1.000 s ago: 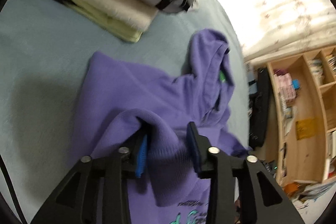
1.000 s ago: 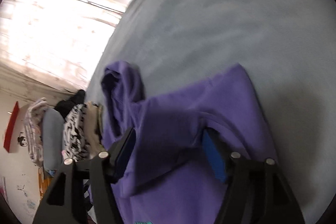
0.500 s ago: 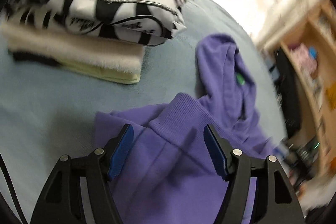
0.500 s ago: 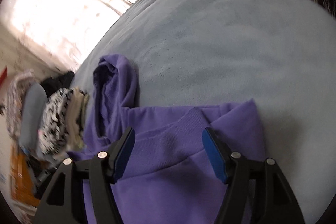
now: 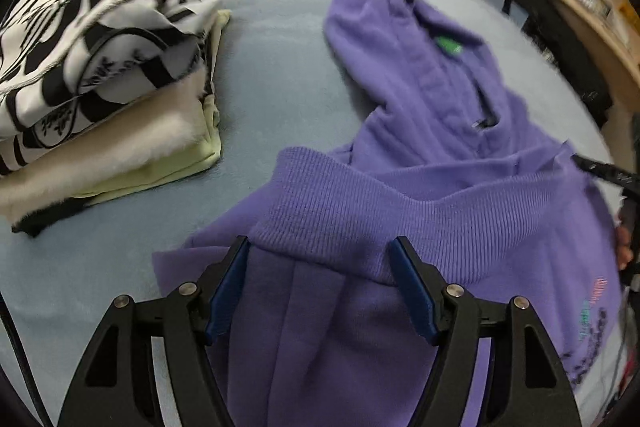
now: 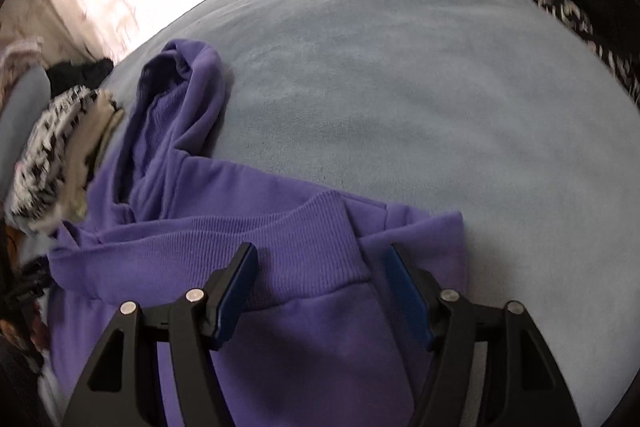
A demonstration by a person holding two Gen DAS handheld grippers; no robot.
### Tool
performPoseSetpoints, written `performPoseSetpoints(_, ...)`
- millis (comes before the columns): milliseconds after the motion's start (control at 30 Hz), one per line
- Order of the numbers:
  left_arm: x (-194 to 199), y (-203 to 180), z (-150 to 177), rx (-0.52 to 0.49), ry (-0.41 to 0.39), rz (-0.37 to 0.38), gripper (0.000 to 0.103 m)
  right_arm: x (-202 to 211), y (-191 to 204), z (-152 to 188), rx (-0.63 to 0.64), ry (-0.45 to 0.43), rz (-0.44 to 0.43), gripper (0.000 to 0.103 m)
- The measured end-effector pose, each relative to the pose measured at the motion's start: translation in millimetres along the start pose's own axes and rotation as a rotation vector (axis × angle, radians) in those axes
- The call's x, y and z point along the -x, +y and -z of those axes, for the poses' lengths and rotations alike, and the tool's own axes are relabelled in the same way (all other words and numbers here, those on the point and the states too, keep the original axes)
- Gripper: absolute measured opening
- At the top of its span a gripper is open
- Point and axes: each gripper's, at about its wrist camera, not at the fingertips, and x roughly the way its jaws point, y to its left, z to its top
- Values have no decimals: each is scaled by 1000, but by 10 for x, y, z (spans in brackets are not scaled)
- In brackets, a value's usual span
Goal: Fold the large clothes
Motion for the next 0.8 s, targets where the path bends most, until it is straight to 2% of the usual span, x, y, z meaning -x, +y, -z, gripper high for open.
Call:
performPoseSetpoints(33, -24, -19, -1, -6, 6, -16, 69, -5, 50, 13, 31, -7, 14, 46)
performPoseSetpoints(67, -45, -42, -4, -13, 8, -41, 70, -15, 88, 23, 48, -5, 29, 32)
performPoseSetpoints(100, -62, -68, -11, -16, 6, -67, 69, -28, 125, 38, 65, 1, 69, 29)
performPoseSetpoints(133, -66, -96, -17, -16, -4, -90, 64, -20, 163, 54, 81, -8, 101, 22)
performPoseSetpoints(167, -45, -127, -17, -22, -24, -132, 46, 0, 181, 70, 93, -18, 123, 14)
performPoseSetpoints(200, -32, -140, -22, -25, -32, -167, 22, 34, 207, 89, 104, -33, 148, 13)
performPoseSetpoints(233, -5, -134, -21, -23, -40, -214, 14, 64, 226, 99, 104, -49, 156, 10)
performPoseSetpoints(333, 190, -42, 23, 22, -111, -216, 10, 310, 211, 132, 75, -144, 169, 9)
performPoseSetpoints(467, 519, 38, 129, 84, -233, -209, 10, 741, 116, 121, -12, -292, 107, 9)
performPoseSetpoints(567, 564, 106, 135, 143, -279, -199, 10, 808, 125, 70, -33, -347, 105, 9)
performPoseSetpoints(667, 382, 272, 91, 247, -241, -149, 10, 544, 114, -54, -68, -298, 119, 9)
performPoseSetpoints(800, -104, 389, 78, 333, -164, -120, 10, -73, -38, -112, -119, -154, 203, 9)
